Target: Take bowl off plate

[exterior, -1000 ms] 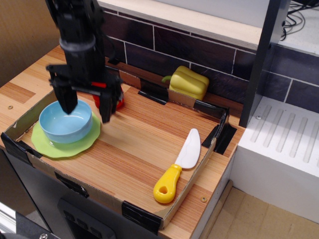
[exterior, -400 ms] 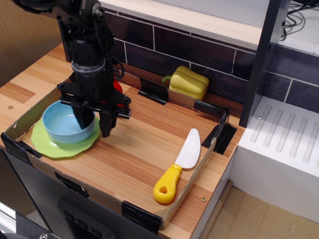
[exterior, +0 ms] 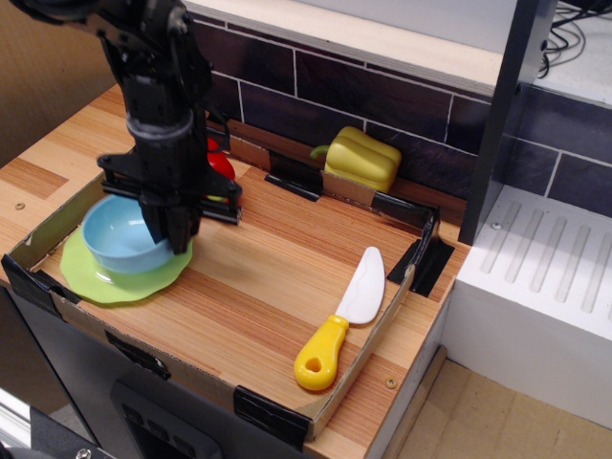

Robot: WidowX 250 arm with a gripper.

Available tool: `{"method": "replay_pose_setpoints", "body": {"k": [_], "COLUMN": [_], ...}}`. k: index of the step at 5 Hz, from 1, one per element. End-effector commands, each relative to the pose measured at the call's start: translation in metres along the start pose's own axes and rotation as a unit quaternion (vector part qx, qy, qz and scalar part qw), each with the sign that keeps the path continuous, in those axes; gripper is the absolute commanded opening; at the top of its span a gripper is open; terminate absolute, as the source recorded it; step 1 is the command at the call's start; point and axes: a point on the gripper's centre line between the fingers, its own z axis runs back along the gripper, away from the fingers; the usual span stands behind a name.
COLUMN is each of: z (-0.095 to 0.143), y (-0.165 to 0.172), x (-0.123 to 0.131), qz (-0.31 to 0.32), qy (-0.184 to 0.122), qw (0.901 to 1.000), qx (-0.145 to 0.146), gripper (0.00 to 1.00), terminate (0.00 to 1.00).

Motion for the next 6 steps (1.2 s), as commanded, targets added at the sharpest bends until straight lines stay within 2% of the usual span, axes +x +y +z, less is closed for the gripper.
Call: {"method": "replay_pose_setpoints", "body": {"k": [1,2,4,6], "z": [0.037,0.030,0.024,0.017], "y": [-0.022,-0.051,-0.099,-0.115], "x": [-0.001,-0.005,-0.006,0.009], "qz": [0.006,-0.005,0.003,0.031], "qy": [-0.013,-0.009,0.001,-0.011], "qw": [0.9998,0.9999,0.9994,0.9987], "qx": [-0.015,-0.012,-0.033,-0.039], "gripper": [0.00,0.00,0.00,0.00], "terminate": [0.00,0.00,0.00,0.00]}}
